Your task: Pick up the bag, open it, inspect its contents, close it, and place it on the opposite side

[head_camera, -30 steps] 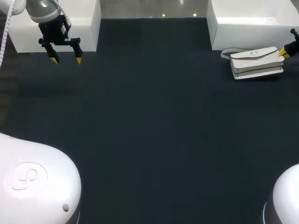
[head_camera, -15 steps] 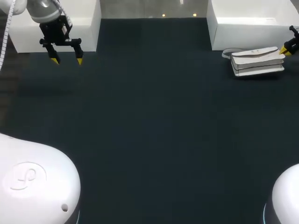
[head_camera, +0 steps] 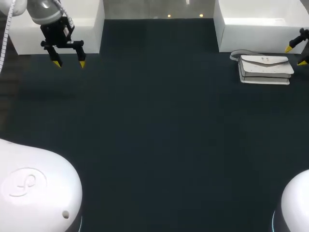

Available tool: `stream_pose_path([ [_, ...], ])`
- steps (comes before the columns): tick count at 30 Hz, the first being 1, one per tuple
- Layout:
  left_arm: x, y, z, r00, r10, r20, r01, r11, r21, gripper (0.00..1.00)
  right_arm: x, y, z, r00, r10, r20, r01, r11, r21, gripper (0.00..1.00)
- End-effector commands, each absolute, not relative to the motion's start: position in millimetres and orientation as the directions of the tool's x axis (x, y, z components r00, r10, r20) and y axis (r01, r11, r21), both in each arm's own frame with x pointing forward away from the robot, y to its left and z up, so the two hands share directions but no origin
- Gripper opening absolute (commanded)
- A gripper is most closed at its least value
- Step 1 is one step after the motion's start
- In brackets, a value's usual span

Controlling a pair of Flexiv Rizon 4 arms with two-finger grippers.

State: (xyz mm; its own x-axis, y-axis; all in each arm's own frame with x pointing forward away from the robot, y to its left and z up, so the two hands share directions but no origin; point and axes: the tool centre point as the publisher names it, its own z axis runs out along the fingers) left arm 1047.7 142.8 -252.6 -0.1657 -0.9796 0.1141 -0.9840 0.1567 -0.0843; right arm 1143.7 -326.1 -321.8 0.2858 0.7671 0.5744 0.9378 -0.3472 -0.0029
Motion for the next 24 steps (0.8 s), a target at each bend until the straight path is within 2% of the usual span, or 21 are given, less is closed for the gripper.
stream_pose_path([
  [1, 1047.5, 143.5, -253.1, -0.168, -0.979, 0.116, -0.984, 0.158, -0.086, 1.0, 1139.5, -321.2, -325.0, 0.281, 0.771, 0.571, 0.952, -0.297, -0.068, 1.0],
  [24, 1048.2, 145.0, -252.8, -0.167, -0.979, 0.118, -0.984, 0.158, -0.08, 1.0, 1136.4, -314.4, -332.6, 0.303, 0.735, 0.607, 0.948, -0.297, -0.114, 1.0],
])
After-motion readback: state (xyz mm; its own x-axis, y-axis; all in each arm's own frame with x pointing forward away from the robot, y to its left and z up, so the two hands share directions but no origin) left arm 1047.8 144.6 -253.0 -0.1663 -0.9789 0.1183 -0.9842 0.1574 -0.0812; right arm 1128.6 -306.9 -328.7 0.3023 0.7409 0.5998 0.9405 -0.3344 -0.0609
